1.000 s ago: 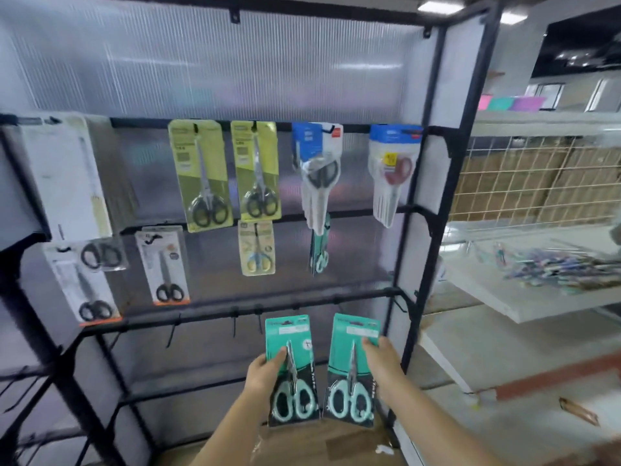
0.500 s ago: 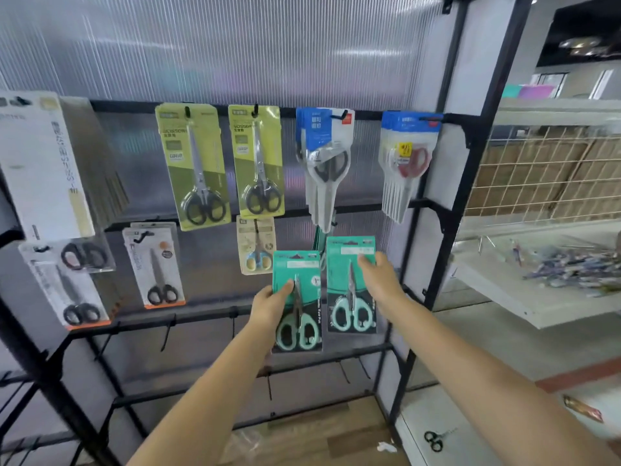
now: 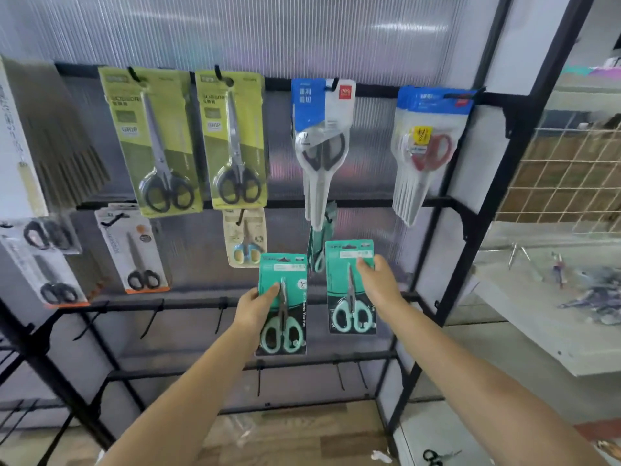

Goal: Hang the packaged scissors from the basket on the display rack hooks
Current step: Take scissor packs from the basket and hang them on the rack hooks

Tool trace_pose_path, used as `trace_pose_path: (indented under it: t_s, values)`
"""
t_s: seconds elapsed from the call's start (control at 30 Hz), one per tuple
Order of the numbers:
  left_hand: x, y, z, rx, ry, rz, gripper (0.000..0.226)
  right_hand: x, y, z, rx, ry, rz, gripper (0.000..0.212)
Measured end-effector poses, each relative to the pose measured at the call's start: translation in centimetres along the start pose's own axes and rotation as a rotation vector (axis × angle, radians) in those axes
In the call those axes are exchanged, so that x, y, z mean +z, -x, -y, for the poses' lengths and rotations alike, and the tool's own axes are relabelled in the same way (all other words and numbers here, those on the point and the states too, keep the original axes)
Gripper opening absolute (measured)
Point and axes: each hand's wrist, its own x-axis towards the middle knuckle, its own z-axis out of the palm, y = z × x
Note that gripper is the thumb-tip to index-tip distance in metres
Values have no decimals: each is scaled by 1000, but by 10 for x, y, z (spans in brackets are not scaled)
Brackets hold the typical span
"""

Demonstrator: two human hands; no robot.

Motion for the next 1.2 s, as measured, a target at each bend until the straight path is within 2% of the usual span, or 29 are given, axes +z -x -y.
trace_pose_path:
  t_s: [0.1,0.23,0.73,0.9,1.2]
  values:
    - [2,-7,3,-1,5,-31,17,0,-20,4,-60,5,42,22]
    - [4,-8,3,-12,17,-84,21,6,-42,12,-141,-29,96,16]
    - [-5,-12,3,-57,-14,-140,29,24,-85,10,-181,-63,145,22]
    - [-11,-16,9,-87,-12,-155,33,27,-87,4,-184,-166,117,23]
    - [-12,-17,14,-97,-7,-132,32,32,-88,4,-193,-121,85,26]
